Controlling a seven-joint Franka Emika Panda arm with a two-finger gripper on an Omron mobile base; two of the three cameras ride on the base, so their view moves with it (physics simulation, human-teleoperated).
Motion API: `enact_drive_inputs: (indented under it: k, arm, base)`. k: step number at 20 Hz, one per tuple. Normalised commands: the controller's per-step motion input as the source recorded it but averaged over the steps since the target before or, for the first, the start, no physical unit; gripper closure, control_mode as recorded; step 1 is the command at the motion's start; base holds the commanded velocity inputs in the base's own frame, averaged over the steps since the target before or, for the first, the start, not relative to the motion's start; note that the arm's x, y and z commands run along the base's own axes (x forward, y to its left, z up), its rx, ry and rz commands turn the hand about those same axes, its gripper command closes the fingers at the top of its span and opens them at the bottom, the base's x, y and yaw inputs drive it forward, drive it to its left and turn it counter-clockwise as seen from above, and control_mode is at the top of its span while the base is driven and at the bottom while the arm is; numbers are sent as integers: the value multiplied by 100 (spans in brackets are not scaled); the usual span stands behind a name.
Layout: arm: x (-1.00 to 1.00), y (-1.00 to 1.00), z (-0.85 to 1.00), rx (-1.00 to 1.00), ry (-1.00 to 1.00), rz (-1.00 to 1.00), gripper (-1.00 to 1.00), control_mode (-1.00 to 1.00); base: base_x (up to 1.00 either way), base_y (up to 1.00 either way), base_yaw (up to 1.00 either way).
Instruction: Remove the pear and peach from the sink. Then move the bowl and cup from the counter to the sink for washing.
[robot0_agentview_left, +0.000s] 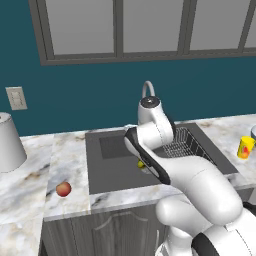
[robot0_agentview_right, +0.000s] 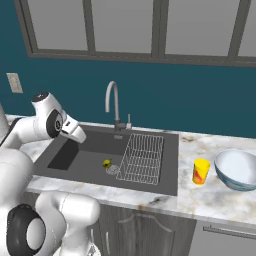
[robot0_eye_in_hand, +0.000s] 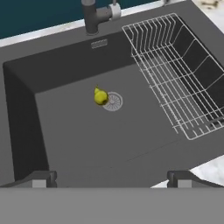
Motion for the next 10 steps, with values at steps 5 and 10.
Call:
enact_drive_inputs:
  k: [5,10]
  arm:
    - [28,-5,-15,0,0,0,-100,-100]
    - [25,-1,-18,0,0,0,-100,-100]
  base:
    - [0,0,0]
    - [0,0,0]
